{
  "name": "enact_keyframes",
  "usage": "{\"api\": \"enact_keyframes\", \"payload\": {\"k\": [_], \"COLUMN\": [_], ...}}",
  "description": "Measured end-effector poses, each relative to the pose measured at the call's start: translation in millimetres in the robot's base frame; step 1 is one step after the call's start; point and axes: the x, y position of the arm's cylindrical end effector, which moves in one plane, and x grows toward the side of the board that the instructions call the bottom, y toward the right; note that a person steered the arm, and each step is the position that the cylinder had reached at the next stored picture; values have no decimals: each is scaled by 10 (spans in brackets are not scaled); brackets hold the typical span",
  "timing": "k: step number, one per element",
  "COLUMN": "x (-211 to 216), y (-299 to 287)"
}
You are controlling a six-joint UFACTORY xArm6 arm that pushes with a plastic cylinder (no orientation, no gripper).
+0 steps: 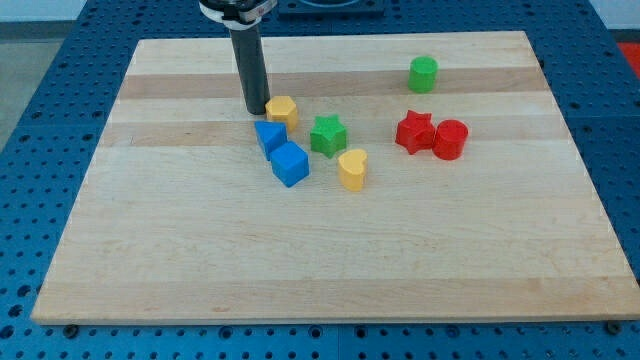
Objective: Slide red circle a bit down
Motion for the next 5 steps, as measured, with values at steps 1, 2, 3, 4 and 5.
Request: {"api": "enact_keyframes", "payload": {"k": [1, 2, 3, 4, 5], "x": [1, 1, 1, 1, 1], "y": [8, 39, 75, 78, 86]}}
